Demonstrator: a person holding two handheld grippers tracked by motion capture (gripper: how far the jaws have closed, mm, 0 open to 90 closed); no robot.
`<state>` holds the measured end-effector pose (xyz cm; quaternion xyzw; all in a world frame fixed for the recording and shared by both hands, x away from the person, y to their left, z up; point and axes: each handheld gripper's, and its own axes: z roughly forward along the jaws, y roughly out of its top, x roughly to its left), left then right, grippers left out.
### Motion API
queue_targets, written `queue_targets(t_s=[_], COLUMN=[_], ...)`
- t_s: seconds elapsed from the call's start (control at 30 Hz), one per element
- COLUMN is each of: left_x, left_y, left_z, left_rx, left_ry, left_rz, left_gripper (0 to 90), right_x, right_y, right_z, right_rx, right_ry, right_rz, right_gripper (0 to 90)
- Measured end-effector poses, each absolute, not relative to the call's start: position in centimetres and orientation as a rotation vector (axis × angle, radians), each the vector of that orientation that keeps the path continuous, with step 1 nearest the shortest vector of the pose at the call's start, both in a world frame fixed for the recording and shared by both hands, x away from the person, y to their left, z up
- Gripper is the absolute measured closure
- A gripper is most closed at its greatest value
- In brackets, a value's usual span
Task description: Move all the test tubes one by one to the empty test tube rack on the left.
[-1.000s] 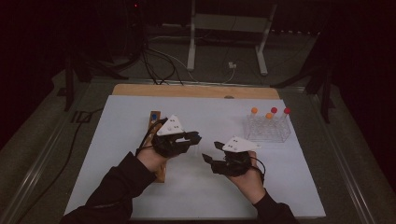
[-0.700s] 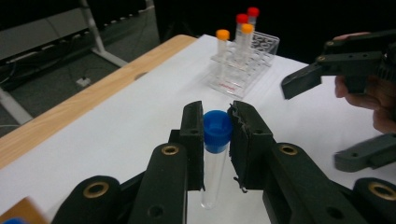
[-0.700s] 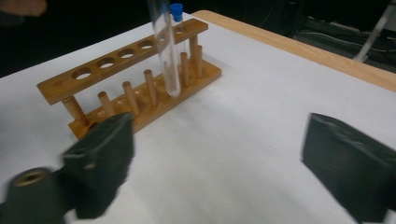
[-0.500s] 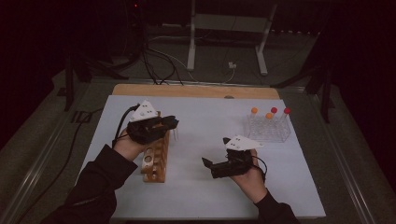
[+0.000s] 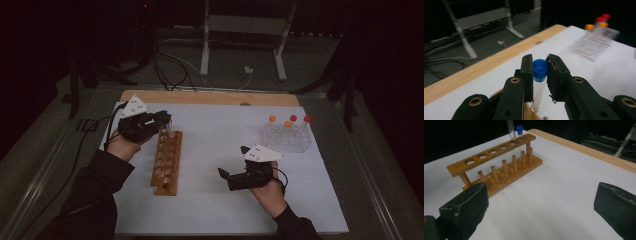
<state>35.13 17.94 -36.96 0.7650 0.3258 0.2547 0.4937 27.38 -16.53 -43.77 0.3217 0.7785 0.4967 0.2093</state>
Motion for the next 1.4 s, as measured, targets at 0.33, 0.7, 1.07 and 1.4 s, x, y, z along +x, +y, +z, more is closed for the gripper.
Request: queue_targets(t_s=[0.33, 0.7, 1.07, 1.4], left_x=[36.4, 36.7, 37.0, 37.0], left_y=[19.1, 18.7, 18.6, 18.5], left_z=[-39.1, -41.9, -44.3, -44.6], left_rx=[1.859, 1.901, 1.943, 1.964], left_ry=[0.878, 0.902, 0.936, 0.943], left_rz=[0.632, 0.602, 0.586, 0.564], left_gripper=[76.9, 76.8, 76.7, 75.8], right_x=[27.5, 27.5, 27.5, 27.4], right_y=[-16.9, -17.0, -17.0, -17.1], right_z=[-43.9, -43.9, -43.9, -43.6], right_rx=[0.907, 0.916, 0.914, 0.905], right_ry=[2.160, 2.165, 2.167, 2.177], right_rz=[1.379, 1.391, 1.393, 1.400], right_gripper=[0.0, 0.0, 0.0, 0.0])
